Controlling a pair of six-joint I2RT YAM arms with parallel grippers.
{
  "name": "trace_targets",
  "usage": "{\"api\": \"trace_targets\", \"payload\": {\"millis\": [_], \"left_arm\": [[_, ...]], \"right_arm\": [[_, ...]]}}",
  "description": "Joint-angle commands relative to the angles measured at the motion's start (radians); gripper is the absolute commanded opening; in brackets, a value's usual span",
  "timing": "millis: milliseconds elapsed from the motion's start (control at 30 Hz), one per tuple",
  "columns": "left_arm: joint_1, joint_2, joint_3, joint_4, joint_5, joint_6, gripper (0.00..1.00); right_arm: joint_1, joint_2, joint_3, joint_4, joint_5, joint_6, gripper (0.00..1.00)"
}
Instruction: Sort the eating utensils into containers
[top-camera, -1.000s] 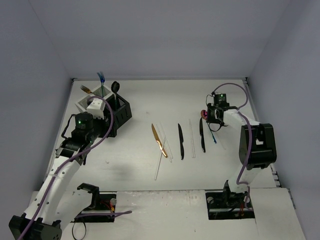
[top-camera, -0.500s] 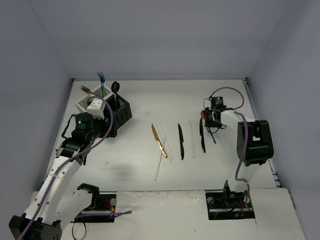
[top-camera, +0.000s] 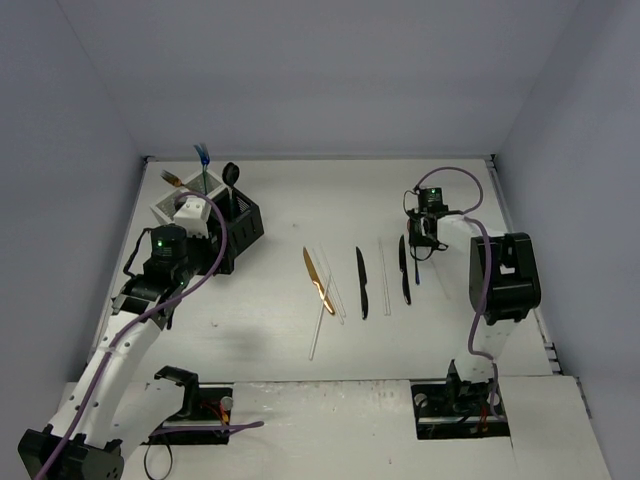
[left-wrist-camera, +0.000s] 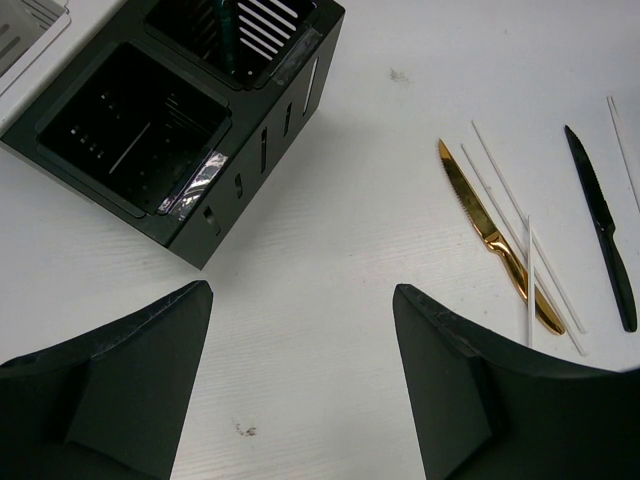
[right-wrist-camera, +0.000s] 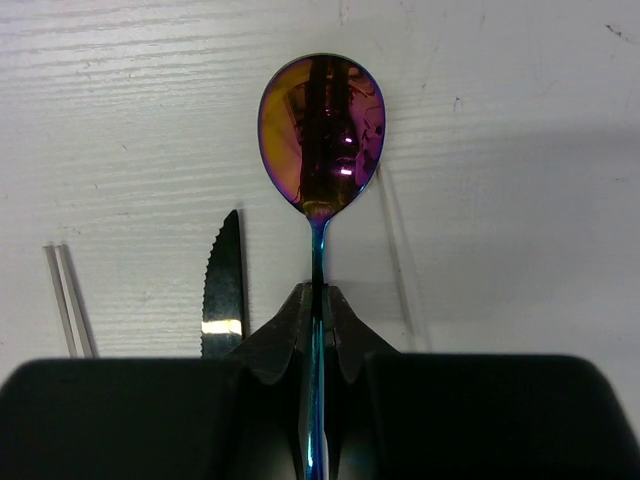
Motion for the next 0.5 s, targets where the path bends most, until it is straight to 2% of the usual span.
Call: {"api": "trace_targets", "payload": {"millis": [0, 133, 300, 400, 467], "left_arm": [[-0.004, 0.001, 0.008, 0.063, 0.044, -0.021, 0.7], [-0.007, -0.014, 0.017, 0.109, 0.131, -0.085, 0.7], [-0.022, -0.04, 0.043, 0.221, 0.218, -0.237, 0.7], [-0.074, -0.041, 0.032, 0.383, 0.243, -0.367, 0.7], [-0.122, -0.023, 0.051, 0.456, 0.197, -0.369, 0.7]], "right_arm": [[0.074, -0.075, 0.042, -0.026, 0.088, -0.071, 0.0], [0.145, -0.219, 0.049, -0.026, 0.102, -0.099, 0.0], [0.246, -0.391, 0.052, -0.023, -0.024, -0.135, 0.0], [0.377, -0.487, 0.07, -0.021, -0.07, -0.16, 0.0], [0.471, -0.535, 0.085, -0.018, -0.074, -0.155, 0.0]]}}
